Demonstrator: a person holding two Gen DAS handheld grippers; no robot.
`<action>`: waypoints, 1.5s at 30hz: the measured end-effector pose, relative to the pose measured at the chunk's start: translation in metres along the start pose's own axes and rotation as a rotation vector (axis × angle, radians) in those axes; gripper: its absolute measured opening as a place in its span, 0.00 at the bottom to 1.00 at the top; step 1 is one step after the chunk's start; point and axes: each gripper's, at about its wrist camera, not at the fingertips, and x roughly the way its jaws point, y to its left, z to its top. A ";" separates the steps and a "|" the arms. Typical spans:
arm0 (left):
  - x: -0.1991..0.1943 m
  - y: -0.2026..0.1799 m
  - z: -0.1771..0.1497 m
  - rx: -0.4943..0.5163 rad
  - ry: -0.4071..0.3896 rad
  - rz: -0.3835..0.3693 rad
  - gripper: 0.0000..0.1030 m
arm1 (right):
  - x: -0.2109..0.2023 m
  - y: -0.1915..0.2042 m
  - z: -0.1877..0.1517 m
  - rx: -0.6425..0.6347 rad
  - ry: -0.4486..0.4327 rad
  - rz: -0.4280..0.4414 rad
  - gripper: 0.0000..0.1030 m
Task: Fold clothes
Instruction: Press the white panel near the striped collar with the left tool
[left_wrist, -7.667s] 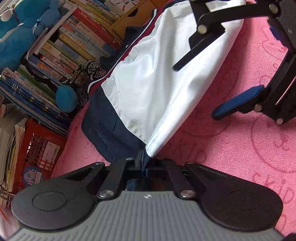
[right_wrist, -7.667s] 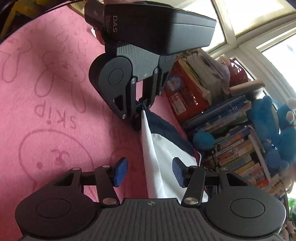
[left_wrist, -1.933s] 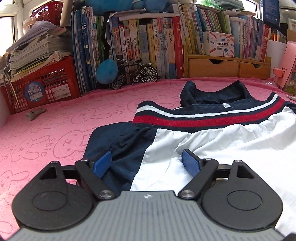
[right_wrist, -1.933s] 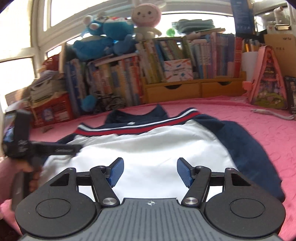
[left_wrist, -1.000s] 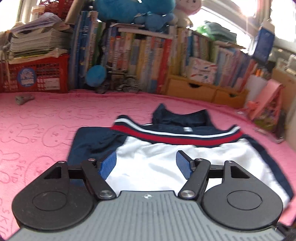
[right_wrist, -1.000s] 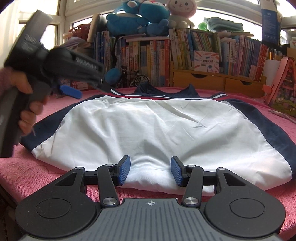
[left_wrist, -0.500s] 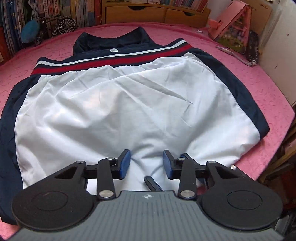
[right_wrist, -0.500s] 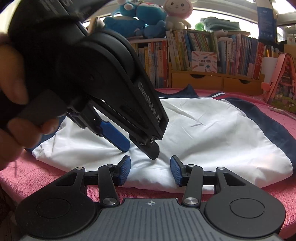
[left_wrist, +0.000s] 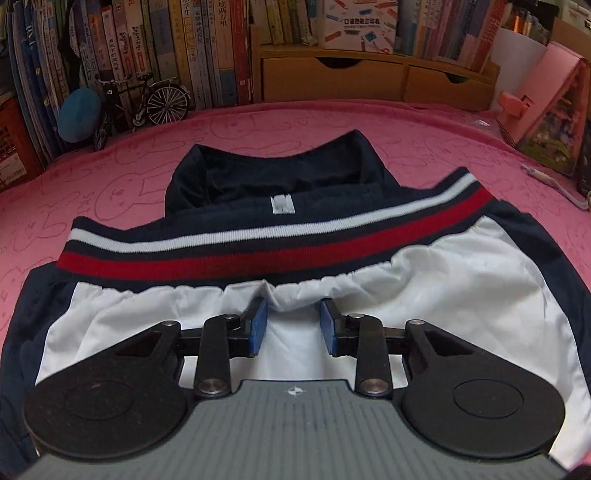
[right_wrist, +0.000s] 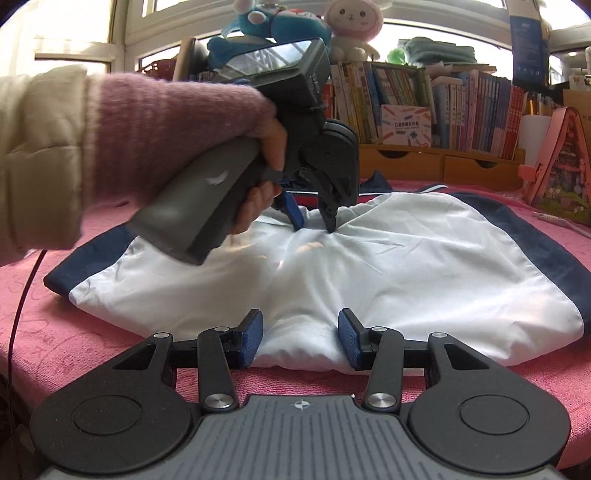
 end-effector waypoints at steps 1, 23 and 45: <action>0.002 0.001 0.003 -0.002 0.001 -0.004 0.30 | 0.000 0.000 0.000 0.001 0.000 0.001 0.44; -0.094 0.011 -0.022 0.037 0.075 -0.158 0.40 | -0.002 0.000 0.000 -0.002 0.010 0.013 0.44; -0.017 0.004 -0.014 0.006 0.115 -0.035 0.37 | 0.003 0.002 0.006 0.006 0.051 0.011 0.44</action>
